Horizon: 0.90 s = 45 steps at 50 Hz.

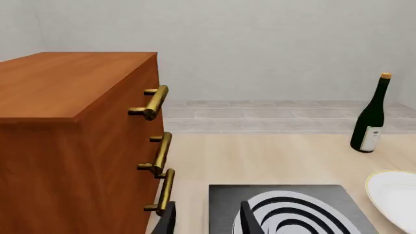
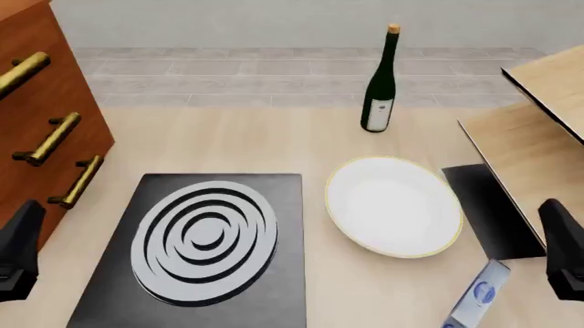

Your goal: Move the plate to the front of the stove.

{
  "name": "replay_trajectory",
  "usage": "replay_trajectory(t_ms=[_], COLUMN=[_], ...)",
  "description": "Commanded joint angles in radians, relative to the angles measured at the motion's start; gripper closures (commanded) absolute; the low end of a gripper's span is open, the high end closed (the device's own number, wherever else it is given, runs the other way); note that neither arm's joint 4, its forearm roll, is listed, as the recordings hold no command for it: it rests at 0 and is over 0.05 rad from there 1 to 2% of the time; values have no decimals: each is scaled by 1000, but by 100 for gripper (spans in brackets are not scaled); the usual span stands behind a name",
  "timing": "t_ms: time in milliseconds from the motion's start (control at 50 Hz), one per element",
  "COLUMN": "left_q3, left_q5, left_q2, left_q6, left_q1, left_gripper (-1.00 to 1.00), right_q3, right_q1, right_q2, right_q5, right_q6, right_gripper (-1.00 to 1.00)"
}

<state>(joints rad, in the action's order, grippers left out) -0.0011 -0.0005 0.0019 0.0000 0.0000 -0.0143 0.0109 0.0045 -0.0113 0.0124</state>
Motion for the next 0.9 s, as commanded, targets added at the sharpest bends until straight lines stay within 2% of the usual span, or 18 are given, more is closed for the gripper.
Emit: replay_trajectory(t_ms=[20, 60, 80, 100, 120, 140, 160, 180, 220, 240, 260, 280, 480, 680, 800, 860, 880, 900], left_q3=[-3, -3, -3, -3, -3, -3, -3, -3, -3, -3, -3, -3, -3, -3, -3, -7, -6, -10], left_q5=[-1, -1, -1, -1, -1, -1, -1, -1, -1, -1, -1, -1, -1, -1, -1, 7, 7, 6], left_q2=[6, 6, 6, 6, 6, 6, 6, 6, 6, 6, 6, 6, 6, 5, 6, 4, 4, -1], left_q6=[0, 0, 0, 0, 0, 0, 0, 0, 0, 0, 0, 0, 0, 0, 0, -3, -4, 7], left_q1=[0, 0, 0, 0, 0, 0, 0, 0, 0, 0, 0, 0, 0, 0, 0, 13, 21, -1], left_gripper=[-100, -100, -100, -100, -100, -100, -100, -100, -100, -100, -100, -100, -100, -100, -100, -100, -100, -100], right_q3=[-43, -71, -78, -104, -119, -133, -144, -152, -173, -179, -175, -176, -231, -271, -263, -279, -266, -268], right_q1=[27, 16, 40, 47, 46, 47, 62, 61, 81, 90, 93, 104, 201, 273, 314, 327, 331, 334], right_q2=[3, 11, 19, 18, 15, 17, 28, 32, 17, 20, 77, 93, 235, 337, 410, 435, 436, 437], right_q5=[-57, -82, -88, -111, -123, -136, -141, -144, -166, -166, -144, -138, -128, -115, -87, -99, -90, -94], right_q6=[110, 125, 128, 192, 210, 190, 242, 258, 227, 243, 307, 333, 496, 612, 706, 712, 738, 736], right_gripper=[-100, -100, -100, -100, -100, -100, -100, -100, -100, -100, -100, -100, -100, -100, -100, -100, -100, -100])
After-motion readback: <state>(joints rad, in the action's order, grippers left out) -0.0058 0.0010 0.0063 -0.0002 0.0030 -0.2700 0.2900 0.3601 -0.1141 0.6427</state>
